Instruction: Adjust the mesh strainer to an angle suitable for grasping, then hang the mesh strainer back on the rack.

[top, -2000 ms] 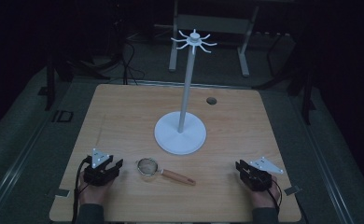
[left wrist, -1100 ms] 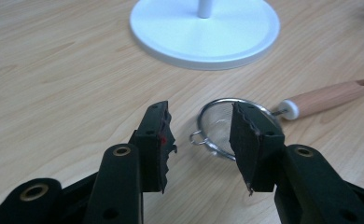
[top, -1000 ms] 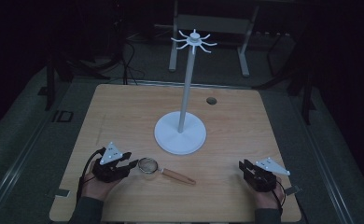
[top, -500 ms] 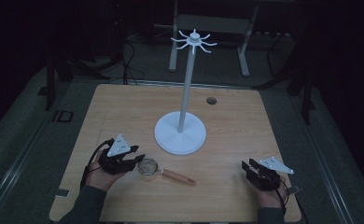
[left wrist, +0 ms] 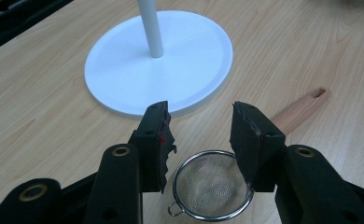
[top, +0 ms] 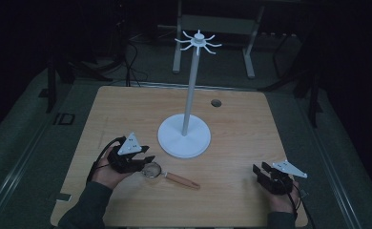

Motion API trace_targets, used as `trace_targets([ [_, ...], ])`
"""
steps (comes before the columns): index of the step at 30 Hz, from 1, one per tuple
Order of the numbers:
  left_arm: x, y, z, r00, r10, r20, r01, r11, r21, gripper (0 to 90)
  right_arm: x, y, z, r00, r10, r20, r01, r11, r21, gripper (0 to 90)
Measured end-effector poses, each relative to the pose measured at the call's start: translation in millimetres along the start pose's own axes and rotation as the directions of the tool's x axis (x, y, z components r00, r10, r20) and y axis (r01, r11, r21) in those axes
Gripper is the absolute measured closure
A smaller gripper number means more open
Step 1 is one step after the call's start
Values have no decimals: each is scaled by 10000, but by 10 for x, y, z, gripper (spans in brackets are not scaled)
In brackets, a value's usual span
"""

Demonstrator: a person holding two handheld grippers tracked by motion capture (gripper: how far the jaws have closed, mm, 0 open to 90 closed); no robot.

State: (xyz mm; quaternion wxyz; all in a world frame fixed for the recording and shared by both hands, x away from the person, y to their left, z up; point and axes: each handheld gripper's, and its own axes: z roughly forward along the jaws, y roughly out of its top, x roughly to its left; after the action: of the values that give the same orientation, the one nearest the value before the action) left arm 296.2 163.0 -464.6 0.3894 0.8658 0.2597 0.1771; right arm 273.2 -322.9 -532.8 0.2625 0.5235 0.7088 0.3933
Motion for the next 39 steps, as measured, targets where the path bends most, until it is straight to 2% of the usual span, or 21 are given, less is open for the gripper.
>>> trace_targets([
  [10, -24, 138, 99, 9966, 695, 450, -717, 9962, 496, 576, -44, -11, -7, 10000, -6, 39, 5, 9999, 147, 550],
  [18, -72, 255, 226, 9867, 1358, 895, -1459, 9822, 1185, 580, -54, -18, 0, 10000, -20, -11, 21, 9997, 257, 533],
  [21, -97, 309, 281, 9797, 1687, 1086, -1838, 9716, 1492, 585, -55, -20, 6, 10000, -1, -52, 2, 9996, 296, 527],
  [26, -142, 419, 351, 9646, 2257, 1366, -2496, 9485, 1951, 586, -51, -23, 18, 10000, -6, -99, 10, 9993, 379, 520],
  [32, -173, 505, 439, 9407, 2893, 1773, -3268, 9130, 2442, 591, -58, -24, 19, 9999, 32, -125, -26, 9990, 443, 514],
  [33, -173, 505, 439, 9407, 2893, 1773, -3268, 9130, 2442, 591, -58, -24, 19, 9999, 32, -125, -26, 9990, 443, 514],
  [34, -180, 526, 468, 9361, 2962, 1895, -3378, 9073, 2505, 591, -61, -24, 17, 9999, 43, -122, -37, 9990, 434, 513],
  [36, -193, 540, 493, 9321, 3021, 1996, -3478, 9002, 2620, 591, -71, -27, 16, 9999, 66, -125, -60, 9990, 452, 509],
  [38, -215, 555, 521, 9260, 3135, 2103, -3642, 8884, 2794, 591, -74, -31, 17, 9999, 76, -128, -70, 9989, 472, 507],
  [39, -224, 564, 532, 9215, 3243, 2135, -3768, 8798, 2897, 592, -72, -32, 18, 9999, 90, -128, -83, 9988, 487, 507],
])
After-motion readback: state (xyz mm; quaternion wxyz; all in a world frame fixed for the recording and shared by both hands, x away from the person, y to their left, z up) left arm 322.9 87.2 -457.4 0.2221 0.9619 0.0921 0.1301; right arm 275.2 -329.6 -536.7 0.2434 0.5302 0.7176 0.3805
